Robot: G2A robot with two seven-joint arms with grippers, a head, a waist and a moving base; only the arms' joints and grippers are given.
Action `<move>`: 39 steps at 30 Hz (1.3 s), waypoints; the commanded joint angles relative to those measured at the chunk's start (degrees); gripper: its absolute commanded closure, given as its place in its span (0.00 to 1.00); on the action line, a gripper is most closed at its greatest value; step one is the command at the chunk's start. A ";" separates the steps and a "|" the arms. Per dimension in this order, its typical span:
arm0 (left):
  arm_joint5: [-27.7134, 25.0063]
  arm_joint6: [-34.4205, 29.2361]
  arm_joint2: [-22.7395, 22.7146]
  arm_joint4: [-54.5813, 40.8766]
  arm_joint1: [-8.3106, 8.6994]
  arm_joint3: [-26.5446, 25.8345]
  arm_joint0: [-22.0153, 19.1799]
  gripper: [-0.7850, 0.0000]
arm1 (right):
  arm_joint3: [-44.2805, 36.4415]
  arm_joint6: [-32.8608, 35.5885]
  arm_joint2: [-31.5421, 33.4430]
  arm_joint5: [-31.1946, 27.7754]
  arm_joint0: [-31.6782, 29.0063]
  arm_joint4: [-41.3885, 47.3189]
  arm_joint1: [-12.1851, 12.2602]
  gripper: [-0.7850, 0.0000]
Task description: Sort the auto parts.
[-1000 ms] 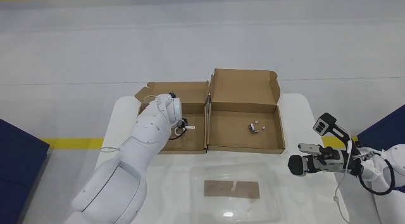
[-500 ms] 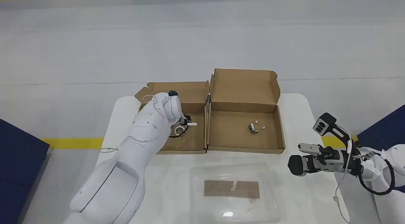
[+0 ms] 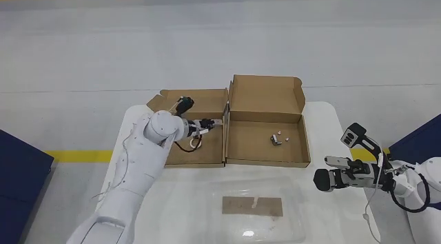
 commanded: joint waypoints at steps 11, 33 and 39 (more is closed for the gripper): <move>4.21 -10.22 -13.66 -13.59 3.72 -42.33 27.76 0.00 | 0.00 0.00 0.00 0.00 0.00 0.00 0.00 0.00; 4.23 -10.47 -16.05 -19.96 5.30 -50.06 32.37 0.00 | 0.00 0.00 0.00 0.00 0.00 0.00 0.00 0.00; 4.23 -10.47 -16.05 -19.97 5.30 -50.06 32.37 0.00 | 0.00 0.00 0.00 0.00 0.00 0.00 0.00 0.00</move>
